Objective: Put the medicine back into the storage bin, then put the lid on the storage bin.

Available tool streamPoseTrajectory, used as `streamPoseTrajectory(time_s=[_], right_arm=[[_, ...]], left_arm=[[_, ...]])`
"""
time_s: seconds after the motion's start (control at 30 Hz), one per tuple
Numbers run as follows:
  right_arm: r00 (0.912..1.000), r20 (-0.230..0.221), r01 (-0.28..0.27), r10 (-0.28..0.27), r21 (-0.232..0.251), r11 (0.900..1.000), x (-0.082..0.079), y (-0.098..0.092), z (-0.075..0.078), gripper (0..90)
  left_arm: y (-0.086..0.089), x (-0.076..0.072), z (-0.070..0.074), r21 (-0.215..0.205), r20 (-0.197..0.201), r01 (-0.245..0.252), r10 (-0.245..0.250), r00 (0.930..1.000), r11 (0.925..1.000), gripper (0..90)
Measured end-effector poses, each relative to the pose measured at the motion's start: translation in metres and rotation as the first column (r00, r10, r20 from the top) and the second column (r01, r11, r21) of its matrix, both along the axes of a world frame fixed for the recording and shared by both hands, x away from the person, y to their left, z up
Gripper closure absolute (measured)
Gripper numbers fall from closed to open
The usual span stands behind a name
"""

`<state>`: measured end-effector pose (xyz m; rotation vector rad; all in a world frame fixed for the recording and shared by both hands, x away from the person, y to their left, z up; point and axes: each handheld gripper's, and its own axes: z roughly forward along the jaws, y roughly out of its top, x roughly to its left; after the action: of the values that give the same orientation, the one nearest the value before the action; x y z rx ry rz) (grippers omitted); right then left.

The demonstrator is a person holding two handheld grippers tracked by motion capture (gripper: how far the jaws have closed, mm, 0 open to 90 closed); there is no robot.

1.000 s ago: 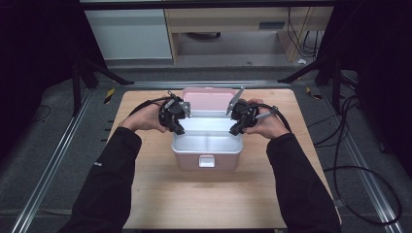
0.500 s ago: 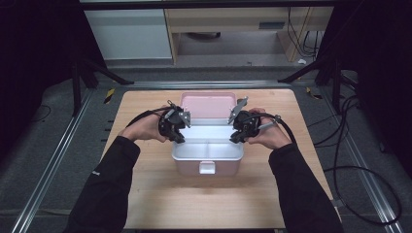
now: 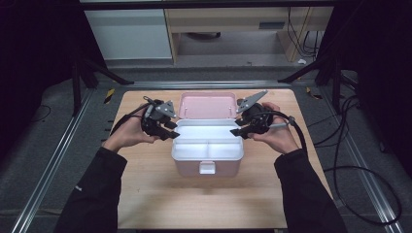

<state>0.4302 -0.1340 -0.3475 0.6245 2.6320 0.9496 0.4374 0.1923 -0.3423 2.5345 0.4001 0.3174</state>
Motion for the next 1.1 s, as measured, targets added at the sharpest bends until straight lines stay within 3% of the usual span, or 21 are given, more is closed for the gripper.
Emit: streamPoseTrajectory(time_s=[0.1,0.17,0.2,0.27,0.37,0.4,0.43,0.6,0.63,0.67,0.73,0.8,0.87,0.97,1.0,1.03,1.1], right_arm=[[0.9952,-0.011,0.098,-0.098,0.070,0.993,-0.004,-0.012,0.003,52.9],[0.9901,0.013,0.139,-0.140,0.072,0.988,-0.005,-0.021,0.003,51.1],[0.9854,0.013,0.168,-0.170,0.095,0.981,-0.005,-0.027,0.001,49.2],[0.9771,0.029,0.206,-0.211,0.116,0.972,-0.004,-0.036,-0.001,47.0],[0.9616,0.043,0.261,-0.271,0.163,0.952,-0.002,-0.046,-0.004,46.4],[0.9528,0.045,0.289,-0.300,0.171,0.942,0.000,-0.050,-0.005,45.5],[0.9485,0.045,0.302,-0.314,0.174,0.937,0.001,-0.052,-0.006,45.5],[0.9283,0.029,0.357,-0.371,0.210,0.910,0.013,-0.059,-0.013,44.2],[0.9244,0.028,0.366,-0.380,0.212,0.906,0.016,-0.060,-0.015,46.5],[0.9222,0.031,0.370,-0.385,0.216,0.903,0.020,-0.059,-0.017,46.7],[0.9152,0.023,0.387,-0.402,0.226,0.894,0.028,-0.058,-0.021,46.7],[0.9054,0.027,0.408,-0.424,0.223,0.885,0.034,-0.057,-0.023,46.7],[0.8987,0.025,0.422,-0.438,0.225,0.878,0.041,-0.055,-0.025,46.8],[0.8846,0.029,0.449,-0.466,0.219,0.866,0.051,-0.053,-0.026,46.8],[0.8815,0.046,0.452,-0.470,0.208,0.868,0.055,-0.051,-0.026,46.9],[0.8712,0.055,0.468,-0.488,0.205,0.860,0.061,-0.050,-0.027,48.8],[0.8671,0.026,0.480,-0.497,0.224,0.848,0.067,-0.048,-0.029,51.6]], left_arm=[[0.012,-0.002,0.001,-0.075,0.022,-0.067,0.069,0.9974,0.9949,55.5],[0.018,-0.001,-0.002,-0.127,0.025,-0.132,0.137,0.9903,0.9830,53.9],[0.020,0.000,-0.003,-0.140,0.026,-0.157,0.162,0.9864,0.9777,52.4],[0.024,0.003,-0.007,-0.181,0.028,-0.215,0.224,0.9742,0.9596,49.4],[0.029,0.010,-0.012,-0.253,0.010,-0.306,0.319,0.9477,0.9178,46.4],[0.029,0.012,-0.013,-0.261,0.009,-0.316,0.330,0.9441,0.9122,46.3],[0.030,0.016,-0.014,-0.270,0.012,-0.336,0.352,0.9358,0.9023,45.9],[0.032,0.029,-0.020,-0.307,0.009,-0.379,0.401,0.9158,0.8729,43.3],[0.032,0.032,-0.021,-0.307,0.011,-0.394,0.417,0.9087,0.8663,43.5],[0.032,0.035,-0.023,-0.302,0.026,-0.407,0.434,0.9008,0.8624,43.0],[0.033,0.040,-0.025,-0.306,0.022,-0.411,0.438,0.8987,0.8588,44.3],[0.034,0.043,-0.026,-0.315,0.019,-0.429,0.457,0.8891,0.8469,43.6],[0.036,0.048,-0.026,-0.333,0.015,-0.453,0.485,0.8746,0.8273,40.5],[0.038,0.054,-0.026,-0.338,0.016,-0.477,0.512,0.8589,0.8113,40.1],[0.040,0.056,-0.026,-0.349,0.023,-0.491,0.531,0.8468,0.7979,40.0],[0.041,0.058,-0.026,-0.358,0.021,-0.498,0.540,0.8416,0.7901,40.1],[0.042,0.061,-0.027,-0.387,0.012,-0.501,0.548,0.8364,0.7739,40.7]])
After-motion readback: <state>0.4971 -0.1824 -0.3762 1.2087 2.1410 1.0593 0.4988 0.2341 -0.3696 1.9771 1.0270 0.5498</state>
